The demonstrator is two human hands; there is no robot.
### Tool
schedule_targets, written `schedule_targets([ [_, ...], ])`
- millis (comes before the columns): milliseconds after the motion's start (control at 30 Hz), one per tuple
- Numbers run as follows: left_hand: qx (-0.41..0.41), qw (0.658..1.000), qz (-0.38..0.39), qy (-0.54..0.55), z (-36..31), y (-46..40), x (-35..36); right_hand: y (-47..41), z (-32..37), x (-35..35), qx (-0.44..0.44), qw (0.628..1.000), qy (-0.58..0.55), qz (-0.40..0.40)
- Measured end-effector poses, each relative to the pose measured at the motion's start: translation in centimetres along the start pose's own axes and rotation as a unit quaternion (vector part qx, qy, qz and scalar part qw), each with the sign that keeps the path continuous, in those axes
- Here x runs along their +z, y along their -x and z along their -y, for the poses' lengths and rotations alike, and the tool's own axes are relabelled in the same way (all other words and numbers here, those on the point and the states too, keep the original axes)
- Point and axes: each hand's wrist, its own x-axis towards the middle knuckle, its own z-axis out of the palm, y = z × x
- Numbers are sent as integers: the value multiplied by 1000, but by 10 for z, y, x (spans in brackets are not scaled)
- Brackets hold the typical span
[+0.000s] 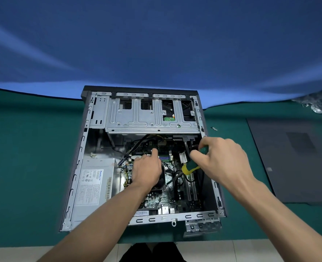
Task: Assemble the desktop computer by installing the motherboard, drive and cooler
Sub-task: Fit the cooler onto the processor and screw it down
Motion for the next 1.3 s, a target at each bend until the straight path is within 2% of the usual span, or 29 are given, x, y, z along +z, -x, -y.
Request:
schedule_targets([
  [633, -3, 1000, 1, 23, 1, 1, -2, 5, -1, 9, 3, 1000, -13, -2],
  [1067, -1, 1000, 8, 19, 1, 2, -4, 6, 4, 10, 5, 1000, 28, -10],
  [1300, -1, 999, -20, 30, 1, 1, 2, 7, 17, 11, -10, 997, 73, -26],
])
